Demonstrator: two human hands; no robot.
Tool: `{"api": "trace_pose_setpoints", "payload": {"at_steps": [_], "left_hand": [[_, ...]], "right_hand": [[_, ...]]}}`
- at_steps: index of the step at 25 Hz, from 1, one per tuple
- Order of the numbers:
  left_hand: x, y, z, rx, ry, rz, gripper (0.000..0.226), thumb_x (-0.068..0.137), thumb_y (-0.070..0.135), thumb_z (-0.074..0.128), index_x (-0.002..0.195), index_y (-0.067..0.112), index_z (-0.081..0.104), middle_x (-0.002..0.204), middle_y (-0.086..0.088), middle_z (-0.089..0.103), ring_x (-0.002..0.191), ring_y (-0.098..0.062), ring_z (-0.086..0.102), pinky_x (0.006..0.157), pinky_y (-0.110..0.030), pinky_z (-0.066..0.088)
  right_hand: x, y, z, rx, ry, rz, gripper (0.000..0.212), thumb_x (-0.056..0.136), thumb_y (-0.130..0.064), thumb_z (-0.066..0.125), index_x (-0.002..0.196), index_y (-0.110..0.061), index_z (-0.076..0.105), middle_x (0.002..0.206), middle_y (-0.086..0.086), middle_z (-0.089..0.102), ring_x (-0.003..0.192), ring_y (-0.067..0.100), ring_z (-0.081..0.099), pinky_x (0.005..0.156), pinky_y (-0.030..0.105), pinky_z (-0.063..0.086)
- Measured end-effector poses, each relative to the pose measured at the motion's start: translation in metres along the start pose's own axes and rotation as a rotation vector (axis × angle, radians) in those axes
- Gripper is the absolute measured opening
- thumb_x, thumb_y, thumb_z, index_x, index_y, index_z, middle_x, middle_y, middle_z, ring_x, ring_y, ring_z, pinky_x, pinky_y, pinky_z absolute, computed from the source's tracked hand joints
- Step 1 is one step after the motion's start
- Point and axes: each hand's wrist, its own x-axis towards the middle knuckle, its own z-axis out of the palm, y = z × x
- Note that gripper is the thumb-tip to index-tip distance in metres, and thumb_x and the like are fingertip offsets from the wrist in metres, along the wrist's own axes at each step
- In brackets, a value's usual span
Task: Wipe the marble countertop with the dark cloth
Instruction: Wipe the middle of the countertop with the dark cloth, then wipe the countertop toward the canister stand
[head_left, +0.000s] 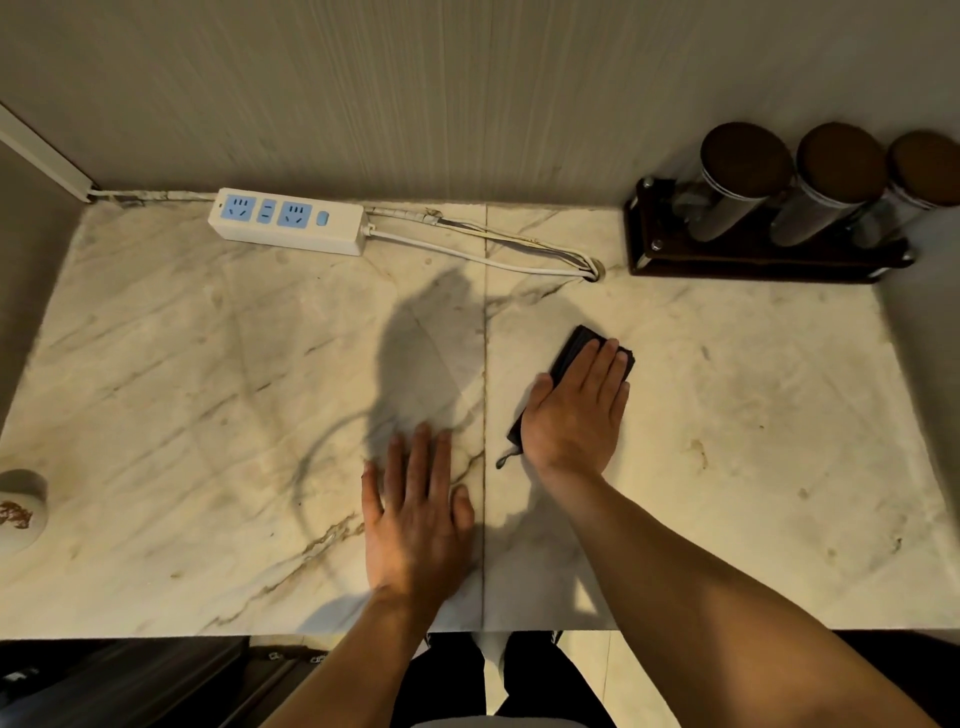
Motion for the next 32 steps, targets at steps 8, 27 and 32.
{"api": "trace_pose_setpoints", "payload": {"at_steps": [8,27,32], "left_hand": [[0.0,-0.002,0.002,0.003,-0.036,-0.006,0.063,0.092,0.045,0.022,0.151,0.026,0.013,0.16,0.0,0.007,0.146,-0.021,-0.001,0.117,-0.049,0.002],[-0.003,0.021,-0.002,-0.022,0.024,0.101,0.056,0.095,0.035,0.026,0.145,0.011,0.03,0.154,-0.016,0.027,0.142,-0.035,0.018,0.116,-0.055,0.011],[0.001,0.054,0.006,-0.078,0.034,0.132,0.061,0.091,0.034,0.03,0.146,0.006,0.028,0.152,-0.018,0.03,0.141,-0.035,0.022,0.115,-0.054,0.016]], "right_hand": [[-0.054,0.027,0.002,-0.016,0.024,0.029,0.069,0.093,-0.039,0.014,0.149,0.002,0.011,0.158,0.02,0.011,0.146,0.031,0.006,0.119,0.041,0.006],[-0.109,0.139,-0.028,-0.118,-0.121,-0.626,0.064,0.095,-0.037,0.036,0.148,-0.003,0.024,0.156,0.014,0.017,0.145,0.028,0.017,0.116,0.039,0.013],[-0.068,0.169,-0.046,-0.214,-0.247,-0.974,0.066,0.094,-0.037,0.04,0.149,-0.007,0.02,0.158,0.011,0.014,0.147,0.023,0.009,0.117,0.039,0.015]]}}
